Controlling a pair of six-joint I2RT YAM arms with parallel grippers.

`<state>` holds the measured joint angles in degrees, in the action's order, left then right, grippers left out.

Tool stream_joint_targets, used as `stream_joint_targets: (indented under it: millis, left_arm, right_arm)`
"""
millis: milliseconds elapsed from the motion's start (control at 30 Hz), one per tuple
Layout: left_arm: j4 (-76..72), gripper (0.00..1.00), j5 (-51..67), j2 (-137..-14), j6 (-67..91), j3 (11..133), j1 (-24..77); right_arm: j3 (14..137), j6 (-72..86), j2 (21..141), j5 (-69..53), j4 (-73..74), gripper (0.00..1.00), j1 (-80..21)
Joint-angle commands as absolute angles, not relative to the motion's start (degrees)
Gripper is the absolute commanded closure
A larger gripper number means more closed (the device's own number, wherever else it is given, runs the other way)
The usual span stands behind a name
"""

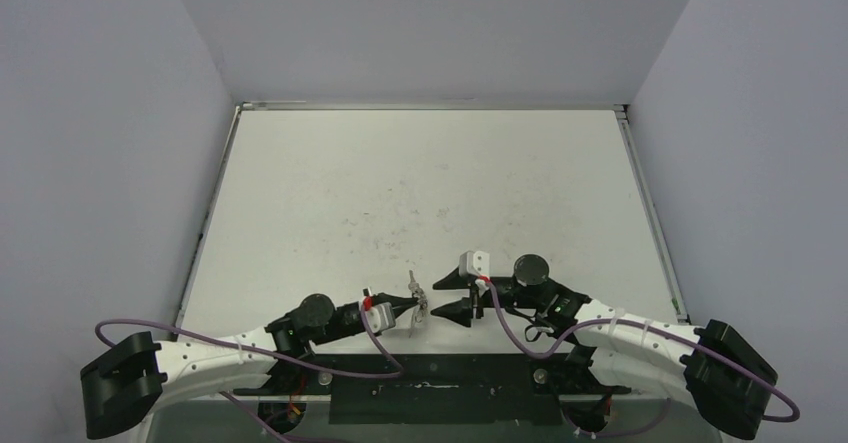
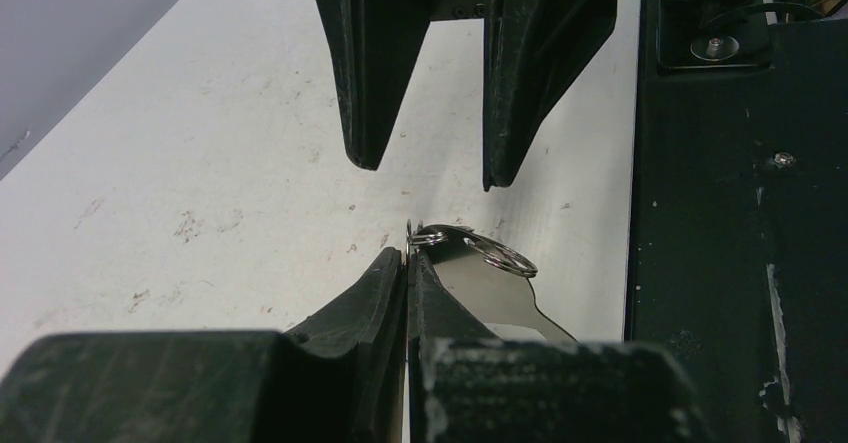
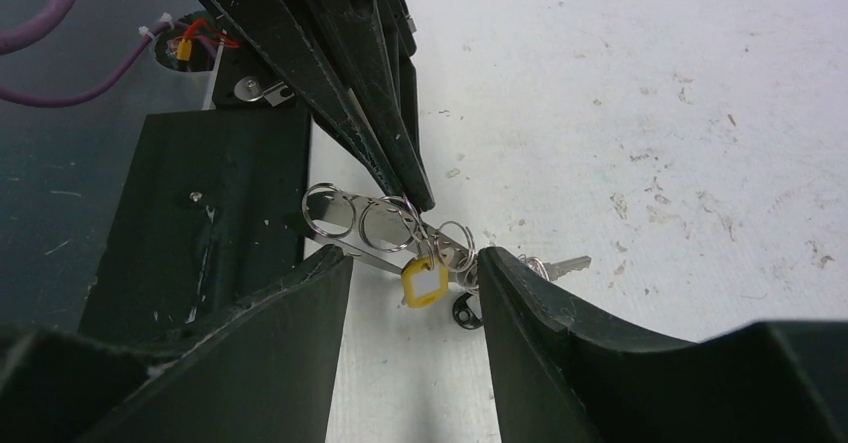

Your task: Put the keys on the keyring

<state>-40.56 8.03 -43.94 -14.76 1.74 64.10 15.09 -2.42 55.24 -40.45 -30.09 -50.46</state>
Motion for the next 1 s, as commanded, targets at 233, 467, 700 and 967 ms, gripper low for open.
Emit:
stream_joint_targets:
  millis: [233,467,700,967]
  left_arm:
    - [-42.6,1.00,9.4,-43.7,-14.3,2.7,64.4]
    - [-40.8,1.00,9.4,-42.3,-14.5,2.9,64.5]
    - [-41.0,1.00,8.8,-43.7,-13.5,3.3,64.5]
    - [-47.4,1.00,8.5,-54.7,-11.1,4.8,64.5]
  right_arm:
    - [18.1,-4.9,62.5,-41.6,-38.3,0.66,-53.0]
    - [18.7,-5.1,62.2,-38.4,-38.5,0.68,-53.2]
    - [18.9,-6.4,57.6,-35.5,-31.5,0.68,-53.1]
    - [16.3,-4.9,50.4,-34.0,-25.9,0.59,-52.8]
